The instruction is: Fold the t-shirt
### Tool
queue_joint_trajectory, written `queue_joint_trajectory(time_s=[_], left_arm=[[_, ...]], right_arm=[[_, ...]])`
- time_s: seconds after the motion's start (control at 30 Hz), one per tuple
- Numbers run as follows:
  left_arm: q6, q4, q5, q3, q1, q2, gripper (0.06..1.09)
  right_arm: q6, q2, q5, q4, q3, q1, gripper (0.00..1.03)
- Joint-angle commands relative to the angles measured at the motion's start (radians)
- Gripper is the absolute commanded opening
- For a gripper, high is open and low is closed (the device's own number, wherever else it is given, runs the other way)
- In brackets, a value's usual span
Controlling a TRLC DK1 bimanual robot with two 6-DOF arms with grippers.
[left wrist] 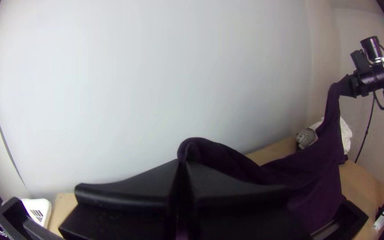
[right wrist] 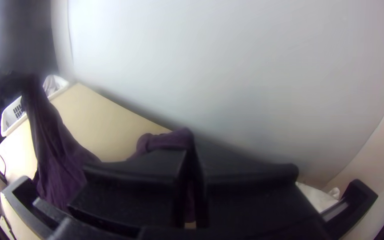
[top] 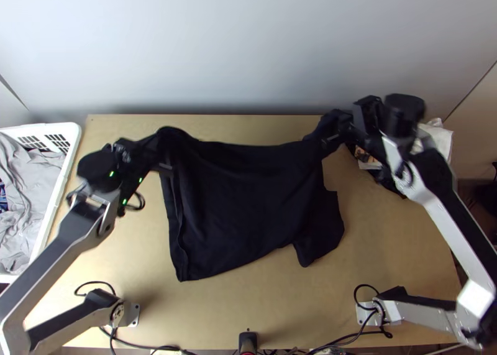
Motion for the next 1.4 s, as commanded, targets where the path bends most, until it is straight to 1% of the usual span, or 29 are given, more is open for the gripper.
queue_joint_trajectory(time_s=[0.0, 0.33, 0.47, 0.63, 0.73, 0.77, 0.8, 0.9, 0.93, 0.97, 1.0, 1.03, 1.07, 1.13, 1.27, 1.37], left_arm=[[-0.031, 0.120, 0.015, 0.056, 0.099, 0.256, 0.09], [-0.055, 0.186, 0.015, 0.168, 0.109, 0.539, 0.09], [-0.064, 0.207, 0.016, 0.185, 0.106, 0.614, 0.09], [-0.070, 0.224, 0.018, 0.222, 0.097, 0.704, 0.09], [-0.084, 0.229, 0.016, 0.256, 0.095, 0.753, 0.09], [-0.087, 0.230, 0.016, 0.265, 0.095, 0.769, 0.09], [-0.090, 0.230, 0.016, 0.273, 0.095, 0.779, 0.09], [-0.103, 0.230, 0.016, 0.290, 0.094, 0.806, 0.09], [-0.104, 0.230, 0.016, 0.294, 0.092, 0.810, 0.09], [-0.106, 0.230, 0.016, 0.296, 0.091, 0.810, 0.09], [-0.106, 0.230, 0.016, 0.297, 0.089, 0.809, 0.09], [-0.106, 0.230, 0.016, 0.300, 0.088, 0.806, 0.09], [-0.106, 0.229, 0.018, 0.305, 0.086, 0.801, 0.09], [-0.116, 0.229, 0.019, 0.305, 0.086, 0.787, 0.09], [-0.116, 0.217, 0.021, 0.303, 0.091, 0.770, 0.09], [-0.115, 0.212, 0.030, 0.303, 0.102, 0.767, 0.09]], right_arm=[[0.014, 0.205, -0.014, 0.118, 0.008, -0.062, 0.03], [0.017, 0.512, -0.014, 0.143, 0.154, -0.090, 0.03], [0.018, 0.598, -0.014, 0.143, 0.200, -0.090, 0.03], [-0.008, 0.702, -0.014, 0.143, 0.243, -0.093, 0.03], [-0.006, 0.745, -0.014, 0.143, 0.273, -0.107, 0.03], [-0.003, 0.753, -0.014, 0.143, 0.276, -0.110, 0.06], [0.000, 0.757, -0.014, 0.143, 0.276, -0.113, 0.11], [0.009, 0.743, -0.014, 0.138, 0.255, -0.122, 0.41], [0.008, 0.728, -0.016, 0.129, 0.244, -0.122, 0.53], [0.003, 0.713, -0.017, 0.115, 0.237, -0.122, 0.73], [0.000, 0.696, -0.019, 0.085, 0.238, -0.121, 0.90], [-0.003, 0.680, -0.023, 0.045, 0.243, -0.121, 0.94], [-0.005, 0.660, -0.040, 0.022, 0.240, -0.119, 0.94], [-0.015, 0.608, -0.063, -0.017, 0.223, -0.116, 0.99], [-0.035, 0.495, -0.086, -0.035, 0.161, -0.105, 0.99], [-0.042, 0.427, -0.094, -0.081, 0.108, -0.092, 0.99]])
